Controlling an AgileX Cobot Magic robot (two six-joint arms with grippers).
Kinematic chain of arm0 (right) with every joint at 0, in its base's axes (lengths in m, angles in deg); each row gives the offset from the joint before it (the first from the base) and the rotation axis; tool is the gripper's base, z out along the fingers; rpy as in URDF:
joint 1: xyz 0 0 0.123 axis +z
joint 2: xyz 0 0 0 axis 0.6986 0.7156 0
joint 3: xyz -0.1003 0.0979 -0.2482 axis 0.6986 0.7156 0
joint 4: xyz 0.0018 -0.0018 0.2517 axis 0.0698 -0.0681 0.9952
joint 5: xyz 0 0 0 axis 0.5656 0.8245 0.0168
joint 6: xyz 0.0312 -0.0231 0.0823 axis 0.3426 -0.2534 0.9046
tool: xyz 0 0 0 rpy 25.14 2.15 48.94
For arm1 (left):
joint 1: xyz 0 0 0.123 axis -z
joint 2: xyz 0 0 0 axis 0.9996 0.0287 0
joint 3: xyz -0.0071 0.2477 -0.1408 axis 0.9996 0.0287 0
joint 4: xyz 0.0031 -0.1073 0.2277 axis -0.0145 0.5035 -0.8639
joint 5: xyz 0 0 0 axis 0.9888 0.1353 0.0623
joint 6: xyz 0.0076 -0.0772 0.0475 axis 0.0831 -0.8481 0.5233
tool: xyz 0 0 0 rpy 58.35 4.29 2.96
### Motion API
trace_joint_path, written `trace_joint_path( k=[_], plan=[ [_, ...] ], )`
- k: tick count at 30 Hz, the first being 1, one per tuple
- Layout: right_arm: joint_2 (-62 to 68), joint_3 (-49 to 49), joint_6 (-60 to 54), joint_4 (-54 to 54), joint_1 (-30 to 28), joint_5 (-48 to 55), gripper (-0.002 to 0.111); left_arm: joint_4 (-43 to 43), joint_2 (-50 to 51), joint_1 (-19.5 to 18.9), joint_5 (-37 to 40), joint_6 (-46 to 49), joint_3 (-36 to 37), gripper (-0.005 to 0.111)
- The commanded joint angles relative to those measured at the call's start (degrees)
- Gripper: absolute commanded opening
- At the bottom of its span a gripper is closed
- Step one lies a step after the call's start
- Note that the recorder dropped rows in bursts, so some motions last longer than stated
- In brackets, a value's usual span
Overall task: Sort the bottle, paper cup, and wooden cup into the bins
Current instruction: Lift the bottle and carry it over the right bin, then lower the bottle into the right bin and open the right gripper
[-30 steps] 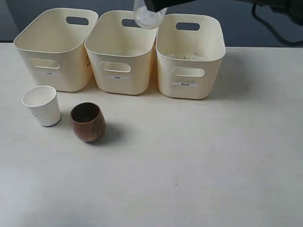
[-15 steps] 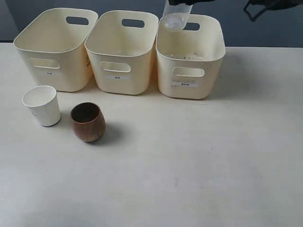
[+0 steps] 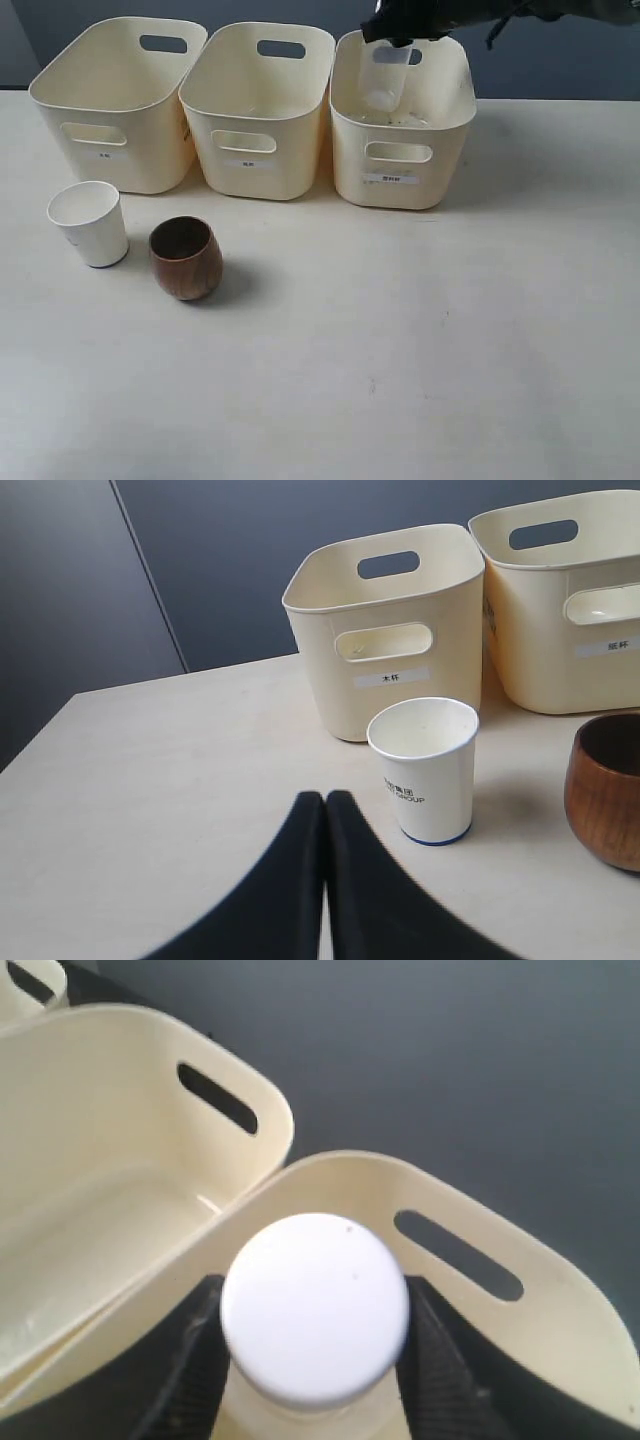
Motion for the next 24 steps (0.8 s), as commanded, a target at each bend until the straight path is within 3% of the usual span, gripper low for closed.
trace_joint_path(
  k=[1,7,24],
  plan=[
    [1.4,-6.1,16.4,-18.2,0.0,10.1,-0.001,0.1,0.2,0.0,-0.3,-0.1,-0.3,0.000],
    [2.2,-9.4,16.9,-18.2,0.0,16.1,-0.001,0.1,0.2,0.0,-0.3,-0.1,-0.3,0.000],
    [7.1,-9.4,17.5,-15.3,0.0,12.7,-0.001,0.1,0.2,0.0,-0.3,-0.1,-0.3,0.000]
  ],
)
